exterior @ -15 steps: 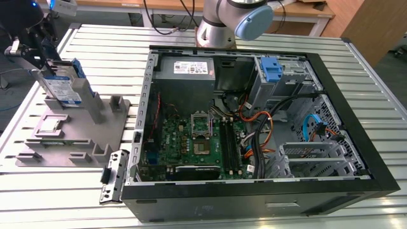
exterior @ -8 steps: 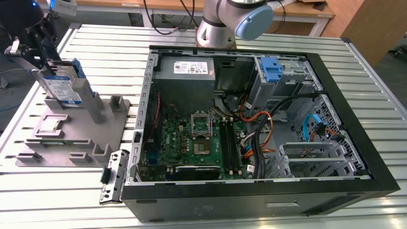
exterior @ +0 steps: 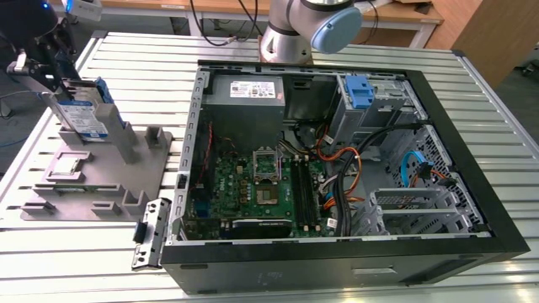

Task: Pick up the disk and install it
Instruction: 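Pick up the disk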

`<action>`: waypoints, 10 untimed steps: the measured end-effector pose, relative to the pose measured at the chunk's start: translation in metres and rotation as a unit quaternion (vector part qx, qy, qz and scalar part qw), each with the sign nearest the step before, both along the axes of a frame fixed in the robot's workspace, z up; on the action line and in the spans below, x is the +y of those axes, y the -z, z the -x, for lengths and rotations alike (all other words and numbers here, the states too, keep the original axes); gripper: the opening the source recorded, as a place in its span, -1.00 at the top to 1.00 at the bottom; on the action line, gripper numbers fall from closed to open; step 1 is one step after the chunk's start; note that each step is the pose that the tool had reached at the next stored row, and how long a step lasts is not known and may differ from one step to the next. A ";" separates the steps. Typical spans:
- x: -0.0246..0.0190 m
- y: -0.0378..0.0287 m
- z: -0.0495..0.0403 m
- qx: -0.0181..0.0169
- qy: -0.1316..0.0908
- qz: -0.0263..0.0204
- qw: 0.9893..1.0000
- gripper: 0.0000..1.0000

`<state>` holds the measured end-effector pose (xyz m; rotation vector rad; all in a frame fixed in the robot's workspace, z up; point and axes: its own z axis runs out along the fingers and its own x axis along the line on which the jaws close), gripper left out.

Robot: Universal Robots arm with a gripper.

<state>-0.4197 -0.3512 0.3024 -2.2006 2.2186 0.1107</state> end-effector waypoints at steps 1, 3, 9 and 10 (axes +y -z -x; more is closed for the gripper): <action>0.0000 0.0000 0.0000 0.000 -0.001 0.000 1.000 -0.01; 0.0000 0.0000 0.0000 0.000 -0.002 0.000 1.000 -0.01; 0.0000 -0.0001 0.0000 0.000 -0.003 0.000 1.000 -0.01; 0.0000 -0.0003 0.0000 0.000 -0.003 0.000 1.000 -0.01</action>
